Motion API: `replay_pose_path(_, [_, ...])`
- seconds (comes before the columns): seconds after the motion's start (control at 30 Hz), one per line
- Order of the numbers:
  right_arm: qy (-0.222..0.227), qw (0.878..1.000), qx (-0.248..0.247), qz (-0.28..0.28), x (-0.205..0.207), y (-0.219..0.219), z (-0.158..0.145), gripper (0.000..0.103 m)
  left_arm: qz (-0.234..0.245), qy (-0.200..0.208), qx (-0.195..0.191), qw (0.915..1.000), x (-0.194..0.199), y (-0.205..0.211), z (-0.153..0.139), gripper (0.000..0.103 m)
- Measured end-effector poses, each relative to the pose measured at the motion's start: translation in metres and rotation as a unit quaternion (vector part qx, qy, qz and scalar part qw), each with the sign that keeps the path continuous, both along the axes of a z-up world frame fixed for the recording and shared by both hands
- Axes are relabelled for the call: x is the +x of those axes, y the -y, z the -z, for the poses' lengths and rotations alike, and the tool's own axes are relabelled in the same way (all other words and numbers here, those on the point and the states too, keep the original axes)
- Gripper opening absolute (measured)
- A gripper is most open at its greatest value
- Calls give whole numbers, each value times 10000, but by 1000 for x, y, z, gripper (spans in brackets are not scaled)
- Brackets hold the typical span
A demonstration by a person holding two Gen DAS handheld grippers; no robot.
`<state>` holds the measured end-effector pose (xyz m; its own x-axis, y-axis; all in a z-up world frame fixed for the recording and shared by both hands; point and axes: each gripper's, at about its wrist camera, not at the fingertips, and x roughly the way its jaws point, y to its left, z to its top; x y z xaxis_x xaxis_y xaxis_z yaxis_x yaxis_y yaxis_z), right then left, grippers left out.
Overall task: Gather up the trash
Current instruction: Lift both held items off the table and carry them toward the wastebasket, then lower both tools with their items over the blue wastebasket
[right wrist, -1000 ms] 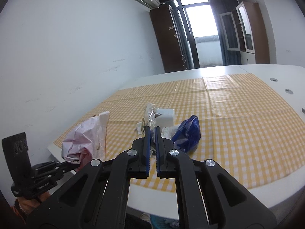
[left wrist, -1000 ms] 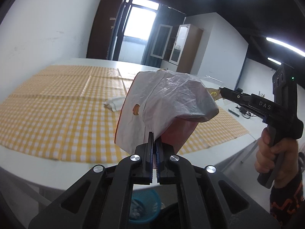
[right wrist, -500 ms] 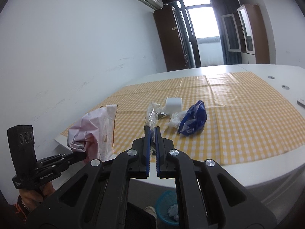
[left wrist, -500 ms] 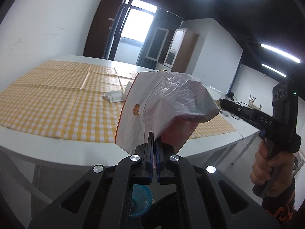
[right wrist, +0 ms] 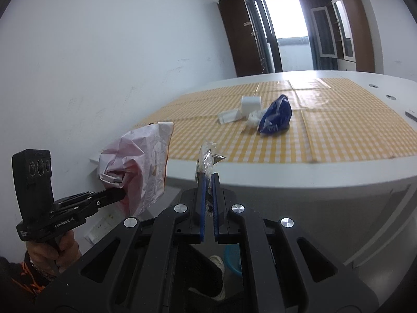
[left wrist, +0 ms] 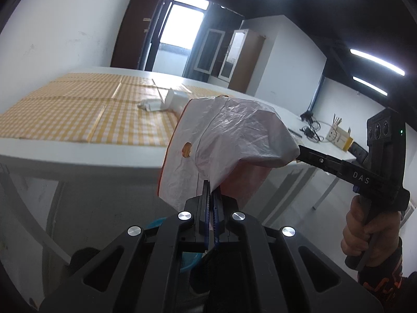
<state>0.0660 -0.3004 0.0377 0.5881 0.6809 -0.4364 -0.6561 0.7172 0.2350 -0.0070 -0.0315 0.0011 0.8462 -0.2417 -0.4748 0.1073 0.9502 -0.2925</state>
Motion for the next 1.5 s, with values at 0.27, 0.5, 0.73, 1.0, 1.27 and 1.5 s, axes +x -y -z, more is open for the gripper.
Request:
replay_pose_path(0.27, [-326,9992,-157,-142,-22,12,36,4,48,-484,92,9988,-11,4,39,1])
replay_pose_path(0.5, [-681,9967,-406,-190,-26,11,75,4,115,-962,-20,9953,-1,0,81,1])
replay_pose_path(0.73, [-1134,9914,-647,-129,-9,3,119,4,106,-1421,-113,9897,22,-6,126,1])
replay_pose_path(1.0, [-1478,9836,-1029,6,26,-19,166,4,26,-1843,-246,9826,59,-17,175,1])
replay_pose_path(1.27, [-1978,9687,-1472,285,69,-36,224,4,25,-2350,-587,9702,101,-23,228,1])
replay_pose_path(1.5, [-2369,9537,-1792,475,107,-52,276,4,-229,-2958,-1099,9486,145,-37,286,1])
